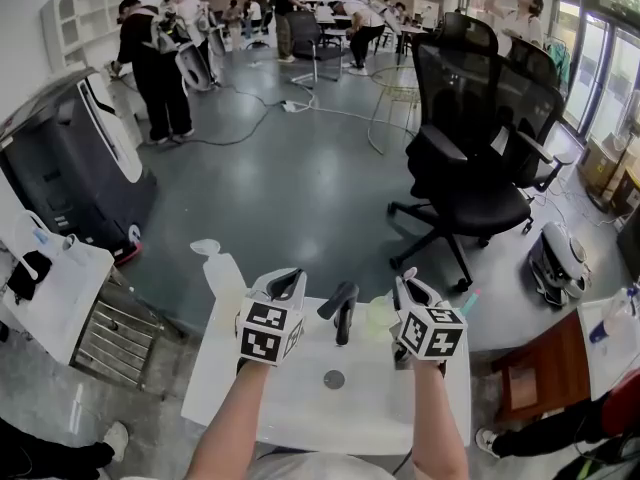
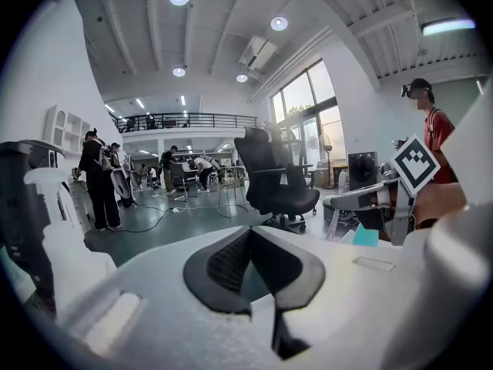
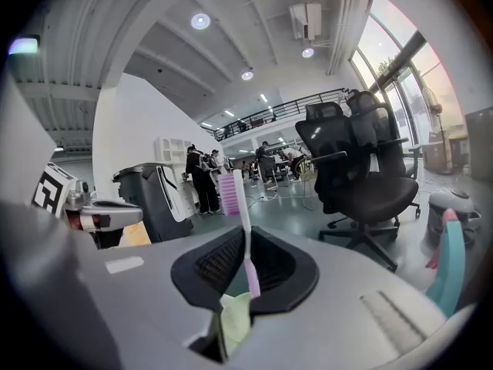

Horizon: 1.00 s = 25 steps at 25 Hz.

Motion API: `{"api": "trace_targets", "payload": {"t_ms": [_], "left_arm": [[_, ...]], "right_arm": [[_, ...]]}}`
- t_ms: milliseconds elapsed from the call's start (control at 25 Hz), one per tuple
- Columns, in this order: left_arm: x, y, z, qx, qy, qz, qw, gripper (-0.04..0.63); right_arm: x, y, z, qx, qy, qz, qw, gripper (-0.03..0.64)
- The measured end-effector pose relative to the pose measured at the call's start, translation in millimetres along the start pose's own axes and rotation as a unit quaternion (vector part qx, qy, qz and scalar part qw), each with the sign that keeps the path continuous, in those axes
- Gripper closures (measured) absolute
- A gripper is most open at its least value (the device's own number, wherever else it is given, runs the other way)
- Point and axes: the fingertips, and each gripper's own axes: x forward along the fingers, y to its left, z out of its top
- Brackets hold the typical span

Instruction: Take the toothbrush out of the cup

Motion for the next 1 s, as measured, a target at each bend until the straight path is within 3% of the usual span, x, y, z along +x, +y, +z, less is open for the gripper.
{"api": "trace_targets", "payload": {"t_ms": [560, 1000], "left_arm": [[-10.3, 8.8, 0.8, -0.006, -0.002, 0.020, 0.9998, 0.595], [-24.1, 17.1, 15.5, -0.019, -0.026, 0.029, 0.9991, 0.595]], "right_arm": [[-11.3, 27.4, 51.1, -0.038, -0.048, 0.030, 0.998, 0.591], [-24.0, 46.6, 77.6, -0.069, -0.086, 0.044, 0.993, 0.591]]}}
